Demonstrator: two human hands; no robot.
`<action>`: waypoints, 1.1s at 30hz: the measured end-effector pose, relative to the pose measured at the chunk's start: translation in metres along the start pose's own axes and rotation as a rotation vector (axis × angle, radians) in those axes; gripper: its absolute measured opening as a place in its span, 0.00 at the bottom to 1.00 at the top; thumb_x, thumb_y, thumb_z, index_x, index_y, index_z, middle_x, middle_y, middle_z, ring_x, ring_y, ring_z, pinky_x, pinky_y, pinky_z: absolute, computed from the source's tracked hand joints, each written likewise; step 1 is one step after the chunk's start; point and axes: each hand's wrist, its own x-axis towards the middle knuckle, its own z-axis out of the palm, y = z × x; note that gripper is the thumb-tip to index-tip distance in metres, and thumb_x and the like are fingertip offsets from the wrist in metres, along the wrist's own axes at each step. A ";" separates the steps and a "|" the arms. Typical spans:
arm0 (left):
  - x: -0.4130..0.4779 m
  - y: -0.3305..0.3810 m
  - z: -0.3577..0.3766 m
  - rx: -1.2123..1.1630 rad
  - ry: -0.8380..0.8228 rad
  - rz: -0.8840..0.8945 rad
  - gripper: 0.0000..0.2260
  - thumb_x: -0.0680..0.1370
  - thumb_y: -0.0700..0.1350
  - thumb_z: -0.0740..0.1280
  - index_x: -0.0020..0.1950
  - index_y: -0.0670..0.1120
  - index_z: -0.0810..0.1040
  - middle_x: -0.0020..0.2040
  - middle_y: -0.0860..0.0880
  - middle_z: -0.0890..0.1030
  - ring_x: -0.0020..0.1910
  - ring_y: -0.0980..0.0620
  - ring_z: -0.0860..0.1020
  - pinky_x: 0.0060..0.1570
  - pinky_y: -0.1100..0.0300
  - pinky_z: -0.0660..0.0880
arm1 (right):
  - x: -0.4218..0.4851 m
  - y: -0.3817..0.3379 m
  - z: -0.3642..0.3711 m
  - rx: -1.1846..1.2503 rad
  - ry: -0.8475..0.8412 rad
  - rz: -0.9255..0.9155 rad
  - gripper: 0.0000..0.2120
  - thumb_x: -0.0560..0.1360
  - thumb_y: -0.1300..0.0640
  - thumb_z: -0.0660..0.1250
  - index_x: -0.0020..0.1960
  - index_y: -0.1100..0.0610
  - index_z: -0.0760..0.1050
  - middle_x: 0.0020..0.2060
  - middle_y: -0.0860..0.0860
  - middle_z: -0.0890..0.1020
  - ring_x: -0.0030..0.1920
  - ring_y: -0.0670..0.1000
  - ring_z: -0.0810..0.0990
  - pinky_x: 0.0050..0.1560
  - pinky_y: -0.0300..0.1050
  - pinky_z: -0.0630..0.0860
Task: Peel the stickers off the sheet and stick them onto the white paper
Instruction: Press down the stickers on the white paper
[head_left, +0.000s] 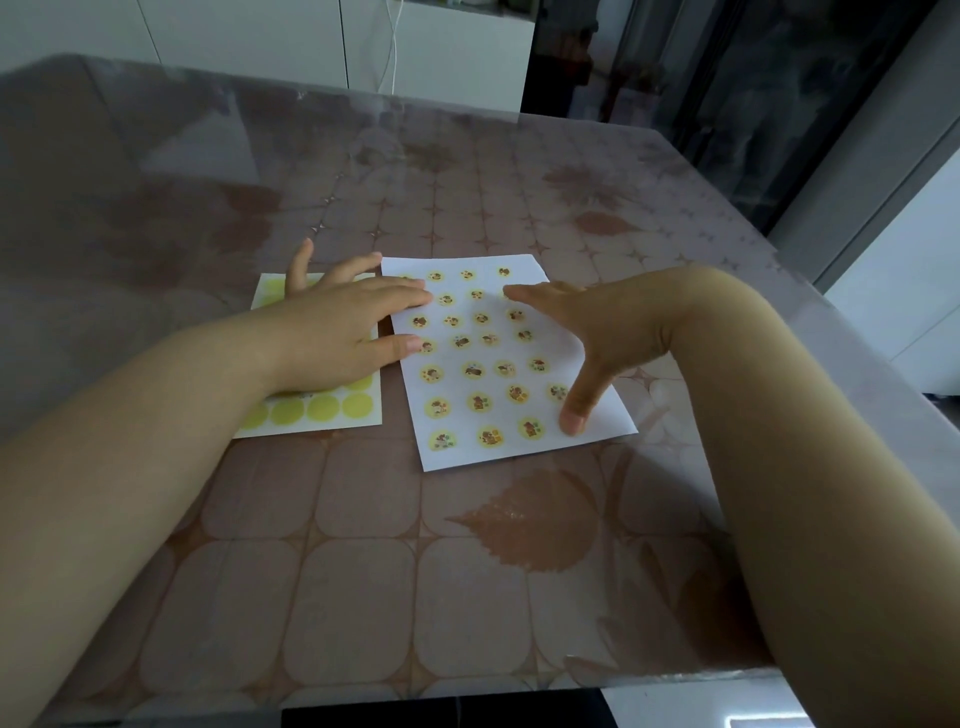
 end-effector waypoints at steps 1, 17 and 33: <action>0.000 0.000 0.000 -0.001 0.000 0.001 0.22 0.77 0.58 0.53 0.71 0.59 0.57 0.73 0.63 0.57 0.74 0.59 0.43 0.67 0.44 0.29 | 0.000 0.000 0.000 -0.002 0.000 0.002 0.63 0.54 0.38 0.77 0.74 0.41 0.36 0.76 0.43 0.46 0.75 0.52 0.53 0.71 0.54 0.56; -0.002 0.004 -0.001 0.026 -0.029 0.019 0.22 0.78 0.56 0.51 0.72 0.58 0.54 0.74 0.62 0.54 0.73 0.61 0.44 0.67 0.47 0.28 | 0.001 0.010 0.000 0.144 0.071 -0.030 0.57 0.57 0.33 0.71 0.74 0.41 0.41 0.75 0.39 0.47 0.75 0.49 0.53 0.74 0.55 0.53; -0.009 0.007 -0.006 -0.040 -0.040 0.043 0.24 0.76 0.60 0.54 0.71 0.58 0.58 0.73 0.61 0.59 0.72 0.63 0.52 0.70 0.50 0.30 | 0.001 0.001 0.000 0.037 -0.034 0.016 0.57 0.58 0.31 0.70 0.75 0.43 0.40 0.76 0.41 0.45 0.75 0.51 0.52 0.72 0.54 0.54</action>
